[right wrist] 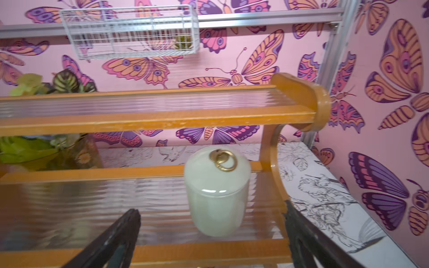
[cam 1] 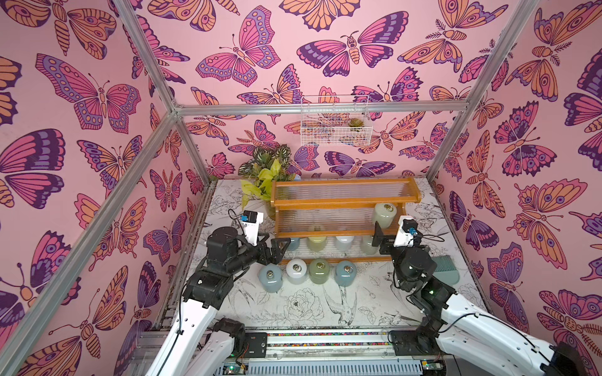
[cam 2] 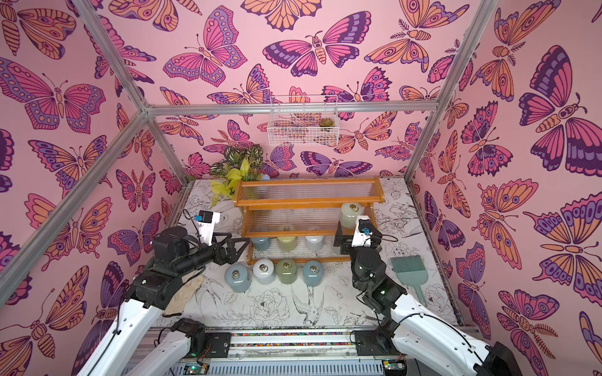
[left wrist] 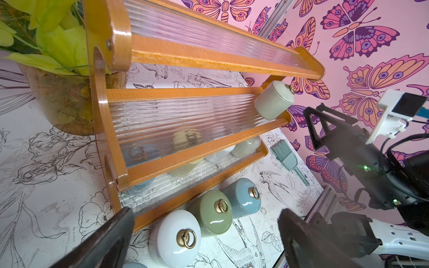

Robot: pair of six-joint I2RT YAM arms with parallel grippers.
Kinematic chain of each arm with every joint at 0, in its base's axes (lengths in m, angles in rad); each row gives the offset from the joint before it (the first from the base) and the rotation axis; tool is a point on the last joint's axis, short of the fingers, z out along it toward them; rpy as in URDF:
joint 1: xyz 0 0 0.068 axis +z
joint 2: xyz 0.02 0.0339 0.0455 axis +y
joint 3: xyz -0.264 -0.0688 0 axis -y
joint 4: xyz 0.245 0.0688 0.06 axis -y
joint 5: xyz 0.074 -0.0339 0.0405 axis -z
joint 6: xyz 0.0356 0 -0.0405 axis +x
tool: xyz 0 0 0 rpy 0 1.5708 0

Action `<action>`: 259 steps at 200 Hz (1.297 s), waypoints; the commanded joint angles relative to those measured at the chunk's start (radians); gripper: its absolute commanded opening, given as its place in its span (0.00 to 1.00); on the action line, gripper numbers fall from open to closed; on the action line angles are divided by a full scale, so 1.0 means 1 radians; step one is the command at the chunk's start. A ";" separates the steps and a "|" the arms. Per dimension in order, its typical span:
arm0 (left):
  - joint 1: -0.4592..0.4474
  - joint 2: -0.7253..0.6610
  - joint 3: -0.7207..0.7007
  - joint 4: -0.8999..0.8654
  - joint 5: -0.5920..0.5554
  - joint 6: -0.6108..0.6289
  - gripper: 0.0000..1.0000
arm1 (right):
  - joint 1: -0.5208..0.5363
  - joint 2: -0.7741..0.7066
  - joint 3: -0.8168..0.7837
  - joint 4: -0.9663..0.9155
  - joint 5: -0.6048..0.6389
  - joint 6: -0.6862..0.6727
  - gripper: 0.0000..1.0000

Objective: Remove the tea canisters from the shelf
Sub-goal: Pick up the tea canister from the shelf.

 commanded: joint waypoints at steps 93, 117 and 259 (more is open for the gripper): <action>-0.004 -0.028 0.000 0.017 0.021 0.020 1.00 | -0.186 0.255 0.121 0.080 -0.182 0.028 0.99; -0.003 -0.033 -0.001 0.017 0.024 0.017 1.00 | -0.198 0.307 0.130 0.111 -0.206 0.032 0.99; -0.004 -0.033 0.004 0.017 0.022 0.011 1.00 | -0.217 0.478 0.126 0.232 -0.207 -0.027 0.91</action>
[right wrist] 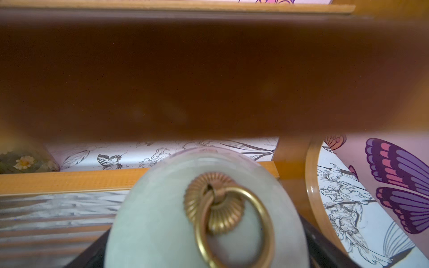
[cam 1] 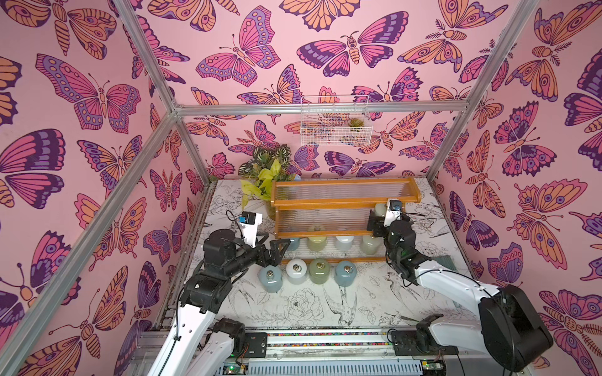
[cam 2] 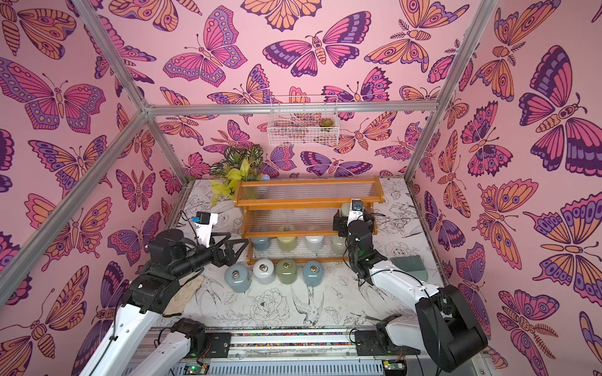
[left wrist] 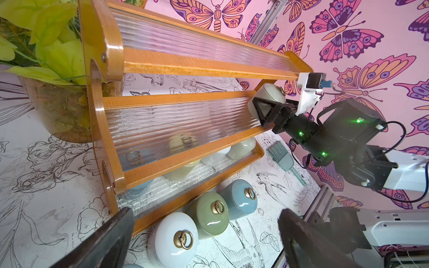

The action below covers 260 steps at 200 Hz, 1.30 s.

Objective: Remove the tea canisters from the shelf
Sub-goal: Pick up the tea canister from the shelf.

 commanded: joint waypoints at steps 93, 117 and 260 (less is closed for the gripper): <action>-0.004 0.001 0.006 0.018 0.007 0.001 1.00 | -0.009 -0.026 -0.009 0.038 -0.055 -0.087 0.64; -0.004 0.002 0.005 0.019 0.003 0.003 1.00 | -0.008 -0.076 -0.021 0.033 -0.120 -0.094 0.64; -0.004 0.040 0.020 0.018 -0.044 -0.014 1.00 | 0.077 -0.309 -0.065 -0.151 -0.687 -0.027 0.66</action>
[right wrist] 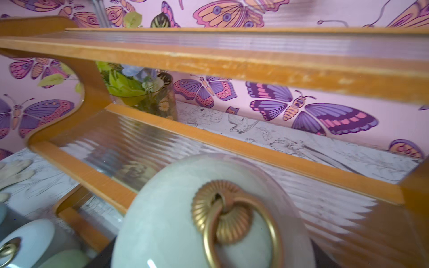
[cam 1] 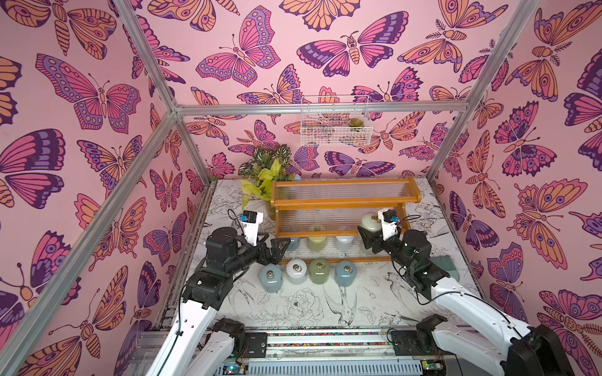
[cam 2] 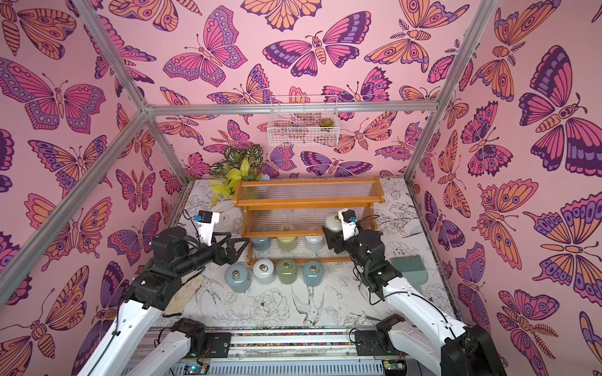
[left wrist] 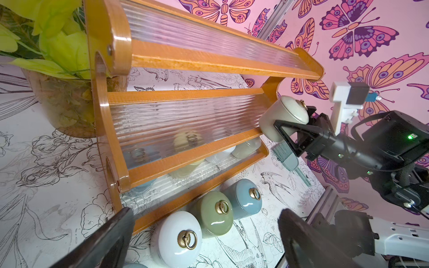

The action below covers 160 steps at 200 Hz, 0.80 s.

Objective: Remove the tea canisters from the shelf
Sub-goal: Pick up the tea canister from the shelf, then place the tea canister at the center of the board.

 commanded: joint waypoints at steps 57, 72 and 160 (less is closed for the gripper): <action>-0.005 0.011 0.012 0.019 -0.030 -0.004 1.00 | 0.346 -0.002 0.061 -0.010 -0.065 -0.055 0.67; -0.005 0.018 0.010 0.018 -0.038 -0.002 1.00 | 0.415 0.027 0.073 -0.002 -0.060 -0.063 0.67; -0.004 0.034 0.000 0.018 -0.049 -0.008 1.00 | 0.701 0.356 0.123 0.248 -0.032 -0.079 0.69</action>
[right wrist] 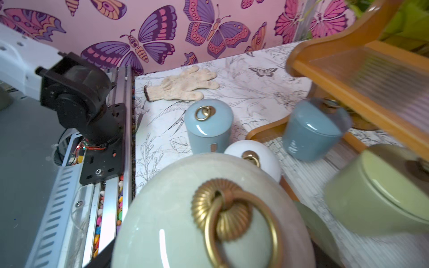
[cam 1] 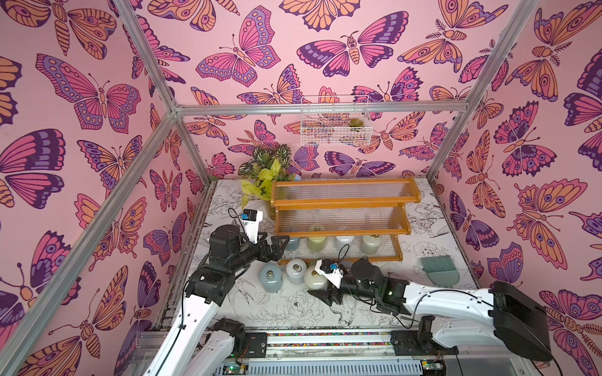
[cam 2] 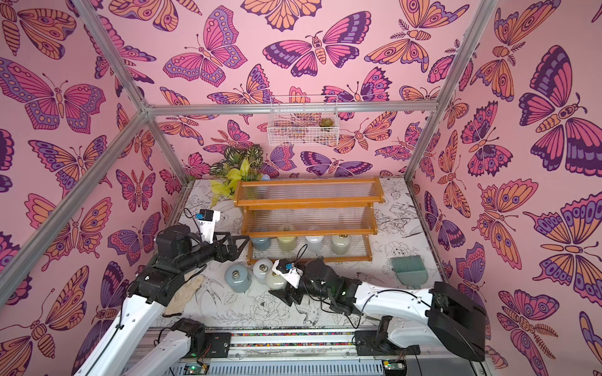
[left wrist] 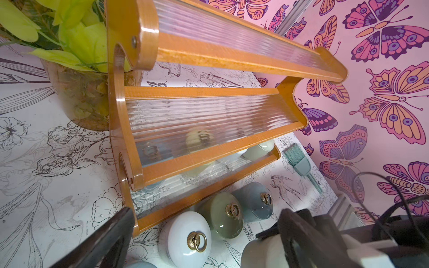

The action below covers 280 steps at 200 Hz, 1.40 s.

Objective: Remove the tea canisters from the shelf
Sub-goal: Place the tea canister at the center of the board.

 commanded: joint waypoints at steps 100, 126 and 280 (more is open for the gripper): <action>-0.004 -0.005 -0.007 0.017 0.019 -0.013 1.00 | 0.054 0.384 0.090 0.490 0.015 0.028 0.70; -0.003 -0.001 -0.007 0.017 0.023 -0.013 1.00 | 0.062 0.447 0.093 0.560 0.022 0.032 0.71; -0.004 0.000 0.000 0.015 0.029 -0.006 1.00 | 0.072 0.641 0.105 0.689 0.062 0.040 0.82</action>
